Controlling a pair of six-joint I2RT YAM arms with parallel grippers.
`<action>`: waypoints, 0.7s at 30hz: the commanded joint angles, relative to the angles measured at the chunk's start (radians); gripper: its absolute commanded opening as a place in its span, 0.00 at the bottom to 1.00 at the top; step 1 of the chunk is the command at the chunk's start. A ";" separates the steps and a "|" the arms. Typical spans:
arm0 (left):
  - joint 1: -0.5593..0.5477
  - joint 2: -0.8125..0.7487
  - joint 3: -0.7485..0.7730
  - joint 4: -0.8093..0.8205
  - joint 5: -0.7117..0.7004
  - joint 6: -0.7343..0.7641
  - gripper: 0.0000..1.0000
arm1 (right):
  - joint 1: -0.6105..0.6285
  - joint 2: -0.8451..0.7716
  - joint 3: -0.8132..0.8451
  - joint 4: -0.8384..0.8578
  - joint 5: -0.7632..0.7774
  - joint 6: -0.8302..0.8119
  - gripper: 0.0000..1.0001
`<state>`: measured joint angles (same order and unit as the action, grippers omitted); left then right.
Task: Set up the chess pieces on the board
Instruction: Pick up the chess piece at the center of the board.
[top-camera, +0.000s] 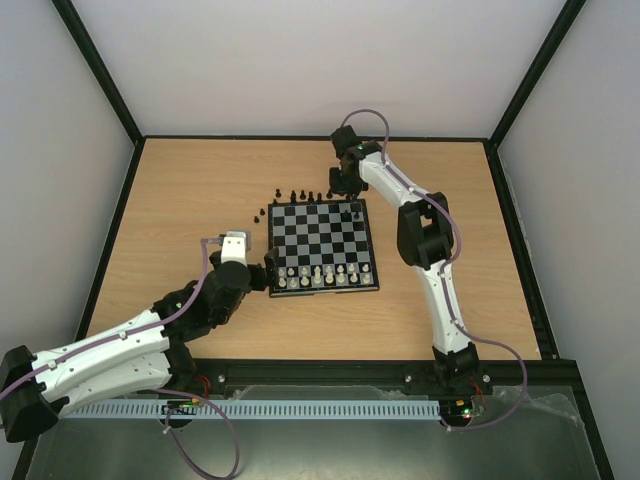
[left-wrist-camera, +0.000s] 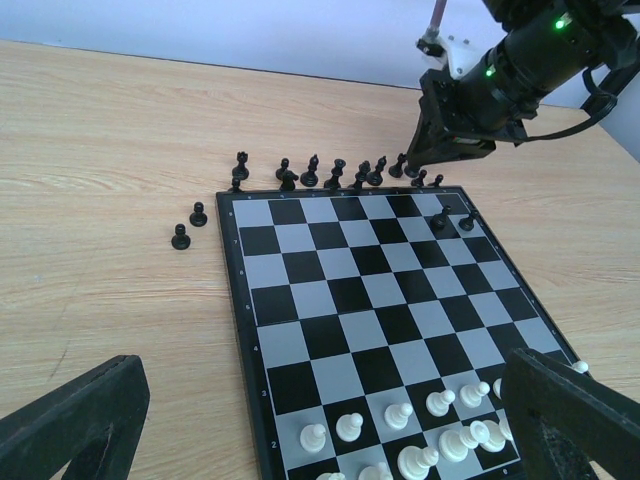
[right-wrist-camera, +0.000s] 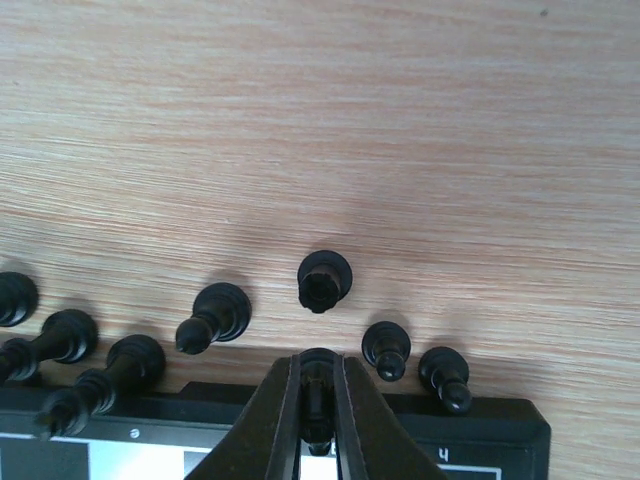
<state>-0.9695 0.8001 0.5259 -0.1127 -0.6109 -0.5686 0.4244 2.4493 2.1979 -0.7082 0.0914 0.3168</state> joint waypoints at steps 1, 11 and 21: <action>0.008 0.005 -0.013 0.002 -0.023 0.000 0.99 | -0.004 -0.084 -0.026 -0.011 0.008 -0.009 0.09; 0.008 0.004 -0.012 0.004 -0.016 0.000 0.99 | -0.004 -0.159 -0.134 -0.001 0.024 -0.002 0.09; 0.008 -0.002 -0.014 0.004 -0.010 -0.001 0.99 | 0.014 -0.193 -0.242 0.034 0.023 0.003 0.08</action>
<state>-0.9695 0.8001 0.5259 -0.1127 -0.6102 -0.5690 0.4263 2.2971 1.9808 -0.6666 0.1055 0.3180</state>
